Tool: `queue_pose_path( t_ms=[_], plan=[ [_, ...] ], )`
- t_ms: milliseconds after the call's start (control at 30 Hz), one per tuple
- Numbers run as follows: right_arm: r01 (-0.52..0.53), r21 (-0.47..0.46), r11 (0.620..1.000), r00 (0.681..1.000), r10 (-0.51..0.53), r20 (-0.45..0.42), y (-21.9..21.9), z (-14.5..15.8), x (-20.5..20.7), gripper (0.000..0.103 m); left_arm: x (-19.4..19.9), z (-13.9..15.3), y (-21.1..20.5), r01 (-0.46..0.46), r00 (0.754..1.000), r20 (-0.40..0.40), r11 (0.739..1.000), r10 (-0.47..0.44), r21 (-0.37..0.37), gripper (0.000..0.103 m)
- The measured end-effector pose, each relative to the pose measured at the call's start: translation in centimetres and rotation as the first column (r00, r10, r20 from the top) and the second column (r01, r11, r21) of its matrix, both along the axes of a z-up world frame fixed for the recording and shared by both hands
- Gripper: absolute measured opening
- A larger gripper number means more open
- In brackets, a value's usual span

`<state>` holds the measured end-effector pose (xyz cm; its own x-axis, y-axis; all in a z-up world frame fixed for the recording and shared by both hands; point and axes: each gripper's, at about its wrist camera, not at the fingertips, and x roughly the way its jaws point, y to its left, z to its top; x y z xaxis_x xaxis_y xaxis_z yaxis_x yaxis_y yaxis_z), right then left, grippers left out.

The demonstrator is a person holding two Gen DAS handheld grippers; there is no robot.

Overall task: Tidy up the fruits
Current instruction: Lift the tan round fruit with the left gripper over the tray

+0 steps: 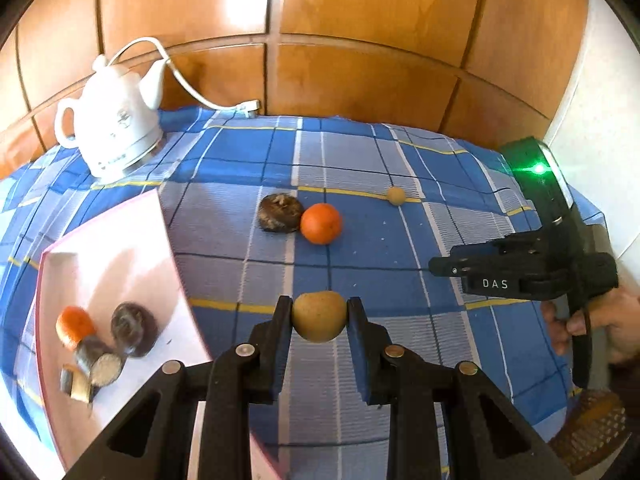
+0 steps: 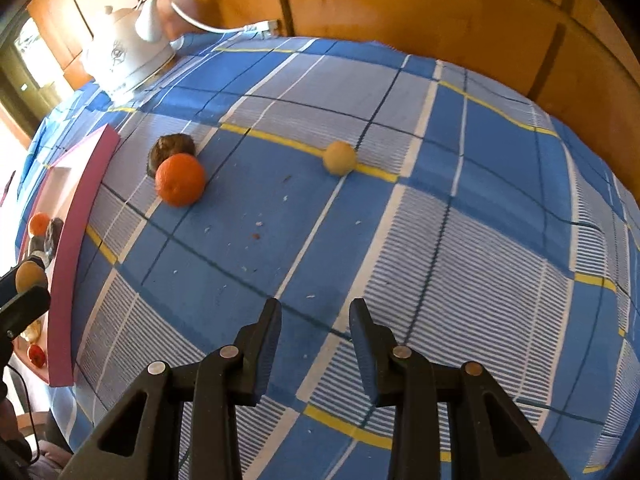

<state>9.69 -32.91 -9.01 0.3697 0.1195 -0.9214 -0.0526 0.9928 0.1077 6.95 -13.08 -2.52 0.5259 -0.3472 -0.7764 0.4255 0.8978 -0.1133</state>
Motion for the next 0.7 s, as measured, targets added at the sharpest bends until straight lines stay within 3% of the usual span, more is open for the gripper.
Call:
queue_pose_path(
  t_ms=[467, 567, 700],
  plan=[
    [-0.016, 0.009, 1.000, 1.000, 0.016, -0.001, 0.9, -0.7, -0.6, 0.036, -1.1, -0.5, 9.1, -0.175, 0.984, -0.025, 0.984, 0.174, -0.036, 0.027],
    [-0.036, -0.006, 0.999, 0.999, 0.037, 0.007, 1.1, -0.9, -0.8, 0.038, -1.2, -0.6, 10.8, -0.212, 0.977, -0.027, 0.976, 0.211, -0.043, 0.027],
    [-0.041, 0.011, 0.999, 0.999, 0.041, 0.018, 1.1, -1.1, -1.0, 0.048, -1.4, -0.5, 12.4, -0.246, 0.969, -0.029, 0.968, 0.244, -0.050, 0.027]
  ],
)
